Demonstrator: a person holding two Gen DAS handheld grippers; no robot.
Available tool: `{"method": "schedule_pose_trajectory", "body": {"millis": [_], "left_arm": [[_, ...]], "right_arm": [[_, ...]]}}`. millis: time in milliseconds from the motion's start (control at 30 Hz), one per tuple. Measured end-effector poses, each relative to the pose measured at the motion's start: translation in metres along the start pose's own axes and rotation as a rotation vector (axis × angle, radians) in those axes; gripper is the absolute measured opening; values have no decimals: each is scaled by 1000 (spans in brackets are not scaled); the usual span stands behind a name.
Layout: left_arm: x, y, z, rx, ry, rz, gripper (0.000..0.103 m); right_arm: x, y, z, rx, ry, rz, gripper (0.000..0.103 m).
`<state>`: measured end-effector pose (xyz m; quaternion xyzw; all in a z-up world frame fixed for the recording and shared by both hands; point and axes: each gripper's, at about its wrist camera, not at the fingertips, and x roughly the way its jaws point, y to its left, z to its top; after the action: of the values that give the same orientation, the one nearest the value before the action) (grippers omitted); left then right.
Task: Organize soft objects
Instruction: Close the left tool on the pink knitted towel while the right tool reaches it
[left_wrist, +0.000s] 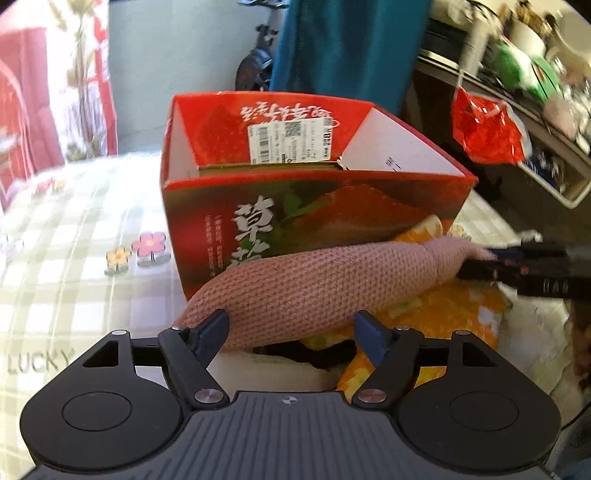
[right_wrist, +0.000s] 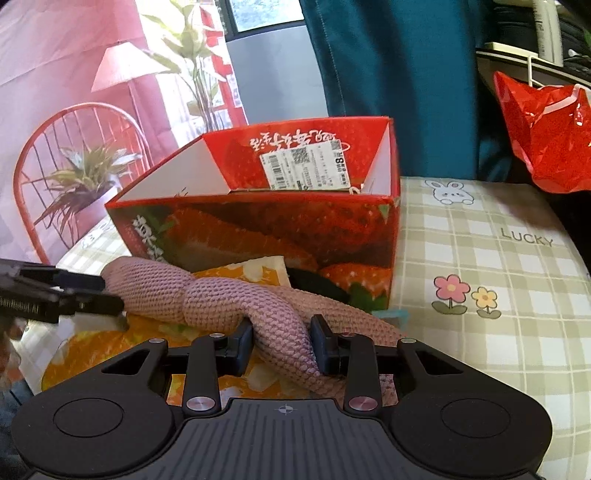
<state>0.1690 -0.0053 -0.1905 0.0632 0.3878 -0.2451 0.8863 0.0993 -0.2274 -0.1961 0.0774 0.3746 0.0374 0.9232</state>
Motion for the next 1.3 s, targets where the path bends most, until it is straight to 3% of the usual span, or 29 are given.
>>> {"method": "schedule_pose_trajectory", "body": {"millis": [133,533,967,1033,1167,1300], "left_arm": [[5,-3,2,33,-3,47,78],[28,2,4,45,1,43,82],[27,4,-1,97,16,47,83],[30,6,1,64,12,43,81],[32,5,5,17,-8,10,61],[31,-7,5,56,-21,0,49]], "right_arm": [[2,-3,4,18,-13,-7,31],[5,-7,4,40,-14,-9,31],[6,-8,3,50,-15,-13,32],[6,-9,3,51,-15,-13,32],[6,-7,2,55,-16,-13,32],[5,-3,2,52,-18,-8,32]]}}
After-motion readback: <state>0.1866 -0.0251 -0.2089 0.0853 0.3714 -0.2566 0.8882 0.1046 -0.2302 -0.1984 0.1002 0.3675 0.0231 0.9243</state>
